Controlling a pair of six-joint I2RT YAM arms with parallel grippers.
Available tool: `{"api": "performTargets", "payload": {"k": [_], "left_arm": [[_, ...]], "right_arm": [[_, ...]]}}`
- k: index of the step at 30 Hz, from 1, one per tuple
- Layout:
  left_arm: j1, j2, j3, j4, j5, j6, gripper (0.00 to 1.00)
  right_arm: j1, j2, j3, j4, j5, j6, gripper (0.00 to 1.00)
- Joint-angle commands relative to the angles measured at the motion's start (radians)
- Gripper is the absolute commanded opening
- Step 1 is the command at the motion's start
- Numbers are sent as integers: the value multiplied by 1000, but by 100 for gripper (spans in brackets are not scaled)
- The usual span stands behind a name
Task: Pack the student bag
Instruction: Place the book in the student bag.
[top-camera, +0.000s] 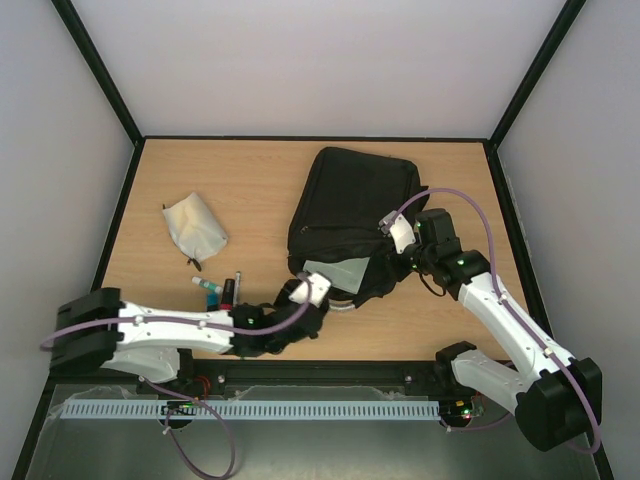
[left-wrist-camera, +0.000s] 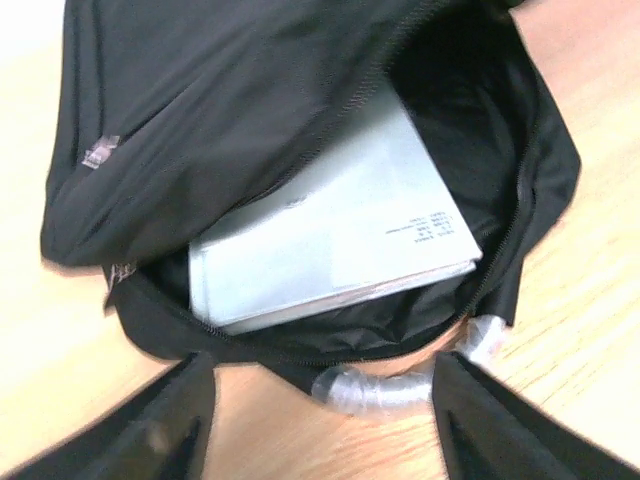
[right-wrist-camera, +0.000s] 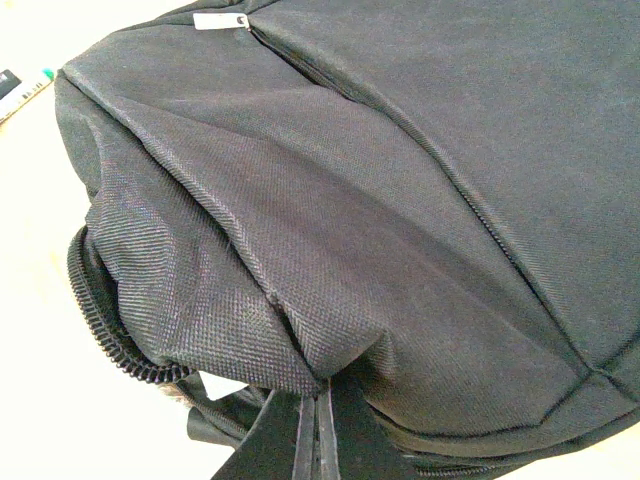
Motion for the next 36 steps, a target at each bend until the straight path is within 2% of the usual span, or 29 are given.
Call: {"api": "performTargets", "payload": {"k": [1,4,5,9,13,27,36], "left_arm": [[87,-117,-107,75,157,-310,49],[118,-96,-136,161,222,-332,6],[122,-75,-135,183,230,-330,3],[173,16,-114,253,332,-313,2],[213,87,-101,306,370,-300,2],[281,296,-37,473,385,-264,2],[341,489,130,588,396,-198,2]], "right_arm": [[-9,-1,27,38,4,13,1],[-8,-1,26,37,-3,13,1],[-9,-1,26,37,-5,12,1],[-9,0,25,37,-7,11,1],[-10,-3,25,35,-8,9,1],[-9,-16,20,34,-18,-4,1],[-10,-15,11,39,-16,-17,1]]}}
